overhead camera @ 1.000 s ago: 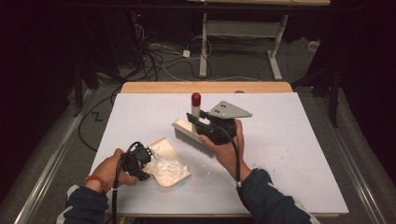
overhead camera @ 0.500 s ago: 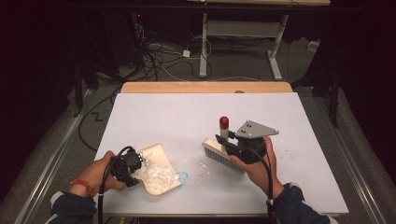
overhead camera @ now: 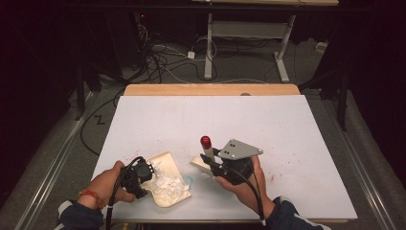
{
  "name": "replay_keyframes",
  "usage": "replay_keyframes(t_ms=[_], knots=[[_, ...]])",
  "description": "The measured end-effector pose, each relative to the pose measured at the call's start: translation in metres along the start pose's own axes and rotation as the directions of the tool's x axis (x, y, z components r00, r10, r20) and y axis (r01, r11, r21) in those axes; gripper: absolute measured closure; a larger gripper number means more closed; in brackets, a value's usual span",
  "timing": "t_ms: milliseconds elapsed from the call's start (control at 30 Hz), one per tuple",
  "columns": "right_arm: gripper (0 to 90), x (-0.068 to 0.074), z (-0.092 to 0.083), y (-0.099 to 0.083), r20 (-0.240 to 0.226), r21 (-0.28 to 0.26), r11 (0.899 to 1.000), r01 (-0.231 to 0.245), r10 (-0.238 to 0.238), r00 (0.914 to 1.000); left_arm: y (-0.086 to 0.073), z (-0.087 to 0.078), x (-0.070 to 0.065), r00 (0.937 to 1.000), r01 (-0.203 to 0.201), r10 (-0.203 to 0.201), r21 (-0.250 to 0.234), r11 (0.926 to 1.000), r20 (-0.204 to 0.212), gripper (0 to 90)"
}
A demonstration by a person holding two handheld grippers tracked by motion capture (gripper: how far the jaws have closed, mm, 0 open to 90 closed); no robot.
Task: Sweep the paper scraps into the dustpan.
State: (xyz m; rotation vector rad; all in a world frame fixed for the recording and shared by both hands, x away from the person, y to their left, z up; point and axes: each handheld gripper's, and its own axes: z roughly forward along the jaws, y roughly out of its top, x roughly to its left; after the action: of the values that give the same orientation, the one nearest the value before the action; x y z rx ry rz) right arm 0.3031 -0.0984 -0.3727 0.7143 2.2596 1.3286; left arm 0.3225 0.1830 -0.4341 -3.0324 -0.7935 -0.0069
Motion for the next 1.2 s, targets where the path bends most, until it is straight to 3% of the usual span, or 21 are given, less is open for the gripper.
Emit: replay_keyframes(t_ms=[167,233,300,400,500,767,900,1033,1200], knots=[[70.1,0.019,0.013,0.003,-0.011,-0.034,0.999,-0.021,0.02,0.9997,0.008,0.0,-0.004,0.9999,0.013,-0.013,-0.024,0.9996,0.002,62.9],[70.5,0.022,0.017,0.008,-0.023,-0.068,0.997,-0.047,0.046,0.9987,0.008,0.0,-0.004,0.9998,0.018,-0.018,-0.031,0.9994,0.002,62.8],[70.6,0.023,0.023,0.011,-0.05,-0.108,0.988,-0.112,0.107,0.993,0.007,0.001,-0.003,0.9996,0.029,-0.029,-0.04,0.9988,0.008,62.7],[70.6,0.026,0.032,0.013,-0.072,-0.138,0.98,-0.143,0.134,0.9883,0.005,0.002,-0.003,0.9991,0.04,-0.039,-0.051,0.9979,0.016,62.7],[70.6,0.024,0.032,0.015,-0.075,-0.159,0.975,-0.157,0.146,0.9864,0.005,0.003,-0.001,0.9988,0.047,-0.046,-0.051,0.9976,0.018,62.7],[70.6,0.006,0.013,0.026,-0.08,-0.225,0.959,-0.174,0.16,0.9838,0.004,0.006,0.003,0.9967,0.074,-0.071,-0.068,0.995,0.037,62.7],[70.6,-0.006,0.008,0.026,-0.066,-0.213,0.961,-0.179,0.168,0.9835,0.004,0.006,0.003,0.9966,0.077,-0.075,-0.071,0.9945,0.035,62.8],[70.5,-0.014,-0.002,0.019,-0.032,-0.152,0.983,-0.105,0.101,0.9944,0.003,0.005,0.002,0.9974,0.067,-0.066,-0.056,0.9961,0.03,62.8],[70.6,-0.025,-0.021,-0.001,-0.017,-0.092,0.992,-0.086,0.085,0.9962,0.002,0.004,0.001,0.9975,0.067,-0.065,-0.046,0.9967,0.028,62.8]])
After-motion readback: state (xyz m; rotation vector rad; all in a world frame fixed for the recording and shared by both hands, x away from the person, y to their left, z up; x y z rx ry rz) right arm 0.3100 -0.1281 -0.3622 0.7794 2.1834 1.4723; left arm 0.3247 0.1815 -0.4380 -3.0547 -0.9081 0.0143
